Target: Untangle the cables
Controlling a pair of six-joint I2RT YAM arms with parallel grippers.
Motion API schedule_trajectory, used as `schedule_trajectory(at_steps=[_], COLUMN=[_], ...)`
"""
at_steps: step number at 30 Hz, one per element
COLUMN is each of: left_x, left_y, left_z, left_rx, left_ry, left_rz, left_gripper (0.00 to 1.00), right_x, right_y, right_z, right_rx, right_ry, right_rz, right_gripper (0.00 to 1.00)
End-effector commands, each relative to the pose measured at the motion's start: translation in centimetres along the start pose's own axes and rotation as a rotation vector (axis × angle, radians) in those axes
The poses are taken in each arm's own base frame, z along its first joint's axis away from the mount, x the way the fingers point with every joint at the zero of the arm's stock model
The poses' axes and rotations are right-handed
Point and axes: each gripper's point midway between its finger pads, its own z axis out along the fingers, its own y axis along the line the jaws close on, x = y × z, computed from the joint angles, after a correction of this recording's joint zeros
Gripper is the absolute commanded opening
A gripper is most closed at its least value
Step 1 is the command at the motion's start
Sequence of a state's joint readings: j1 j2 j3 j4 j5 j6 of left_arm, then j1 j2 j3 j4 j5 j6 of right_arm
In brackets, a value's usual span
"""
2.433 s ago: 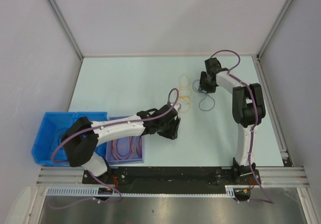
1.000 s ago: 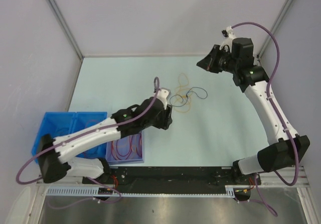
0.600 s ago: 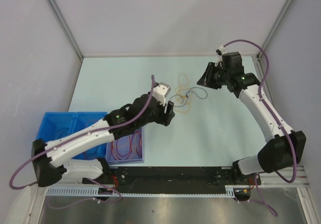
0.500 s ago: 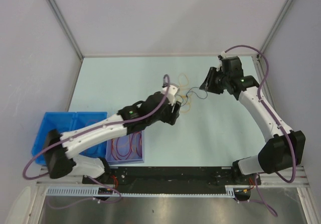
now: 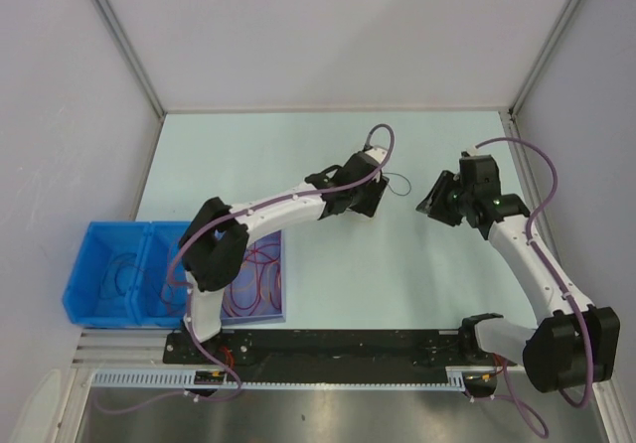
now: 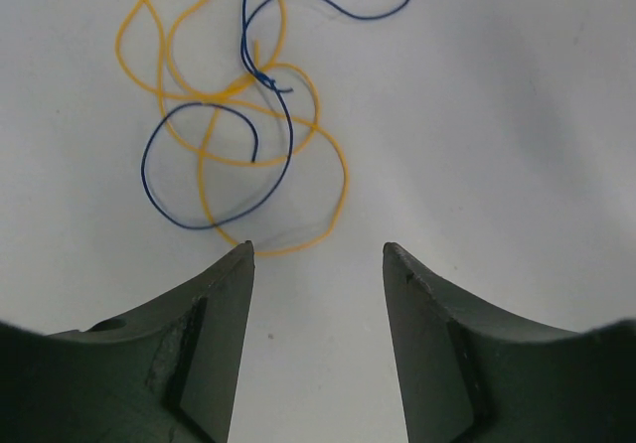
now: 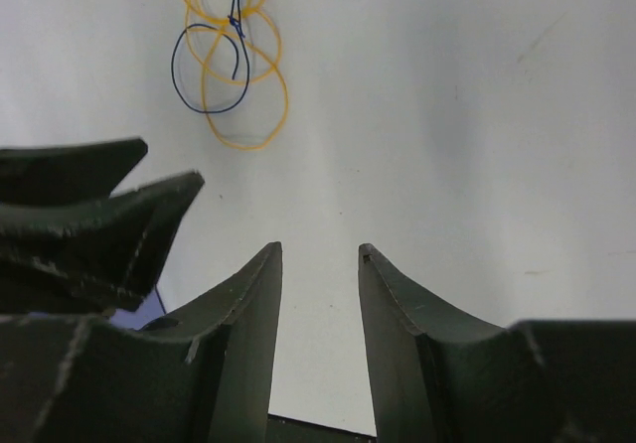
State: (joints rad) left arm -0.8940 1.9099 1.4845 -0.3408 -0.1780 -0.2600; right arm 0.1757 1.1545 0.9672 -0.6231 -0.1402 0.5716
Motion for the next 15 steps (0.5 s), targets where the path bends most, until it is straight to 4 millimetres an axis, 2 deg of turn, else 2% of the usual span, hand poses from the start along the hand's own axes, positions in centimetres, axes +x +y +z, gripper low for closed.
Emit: schedule_trajectory(at_steps=[1,3,4,6,7,15], left_x=[-4.2,-3.4,-4.1,-3.5,-4.0,-3.5], left_y=[-1.5,-1.3,-1.3,-1.0,-1.1,0.5], left_z=[1.2,2.8,3.0,4.2,4.4,7.7], left_rx=[0.063,0.049,0.047,0.045,0.045,0.000], left_ry=[-0.089,-0.062,-0.071,-0.046,-0.055,-0.007], left_rz=[0.032,0.045,0.046,0.044,0.039,0.022], left_gripper=[0.59,0.59,0.58,0.56,0.56,0.54], right_x=[-0.1,0.1,0.2,0.3,0.4,1.2], right_y=[1.7,1.7,1.7,1.5,1.5,1.3], right_z=[0.3,0.5,0.5,0.7,0.7,1.1], right_rx=[-0.098,-0.105,-0.104,-0.100,-0.104,-0.122], right_ry=[-0.017,-0.012,-0.011,-0.007,-0.007,0.014], right_rz=[0.030,0.024,0.021,0.013,0.009,-0.007], right_gripper=[0.41,0.41,0.41,0.41,0.41,0.40])
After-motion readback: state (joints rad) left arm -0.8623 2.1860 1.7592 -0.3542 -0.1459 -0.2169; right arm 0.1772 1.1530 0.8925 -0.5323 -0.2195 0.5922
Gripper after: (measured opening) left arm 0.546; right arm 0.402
